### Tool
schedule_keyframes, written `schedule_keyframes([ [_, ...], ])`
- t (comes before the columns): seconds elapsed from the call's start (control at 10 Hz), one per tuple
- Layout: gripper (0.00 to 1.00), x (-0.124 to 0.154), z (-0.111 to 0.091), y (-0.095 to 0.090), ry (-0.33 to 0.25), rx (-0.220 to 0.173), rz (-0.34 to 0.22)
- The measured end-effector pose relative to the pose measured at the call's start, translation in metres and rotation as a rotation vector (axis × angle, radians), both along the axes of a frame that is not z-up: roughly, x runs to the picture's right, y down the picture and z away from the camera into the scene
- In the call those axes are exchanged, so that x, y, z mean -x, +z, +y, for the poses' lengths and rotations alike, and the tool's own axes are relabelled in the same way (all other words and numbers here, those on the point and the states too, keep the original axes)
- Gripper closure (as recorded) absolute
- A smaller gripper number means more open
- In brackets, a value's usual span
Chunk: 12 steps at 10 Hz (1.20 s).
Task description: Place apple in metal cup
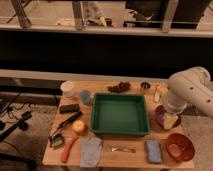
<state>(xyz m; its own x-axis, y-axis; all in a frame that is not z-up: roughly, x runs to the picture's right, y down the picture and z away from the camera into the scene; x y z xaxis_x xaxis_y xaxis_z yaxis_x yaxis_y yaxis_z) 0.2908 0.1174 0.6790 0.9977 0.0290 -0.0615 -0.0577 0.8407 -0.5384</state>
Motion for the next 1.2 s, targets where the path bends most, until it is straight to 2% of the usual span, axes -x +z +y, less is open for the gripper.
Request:
schedule_keyframes([
  [0.2, 0.2, 0.025, 0.005, -0.007, -0.03, -0.023, -0.024],
  [0.5, 0.2, 0.088, 0.011, -0.017, -0.094, -0.044, -0.093],
  [0.8, 0.2, 0.17, 0.02, -0.026, -0.186, -0.059, -0.196],
  [1.2, 0.2, 0.259, 0.036, -0.028, -0.301, -0.056, -0.337],
])
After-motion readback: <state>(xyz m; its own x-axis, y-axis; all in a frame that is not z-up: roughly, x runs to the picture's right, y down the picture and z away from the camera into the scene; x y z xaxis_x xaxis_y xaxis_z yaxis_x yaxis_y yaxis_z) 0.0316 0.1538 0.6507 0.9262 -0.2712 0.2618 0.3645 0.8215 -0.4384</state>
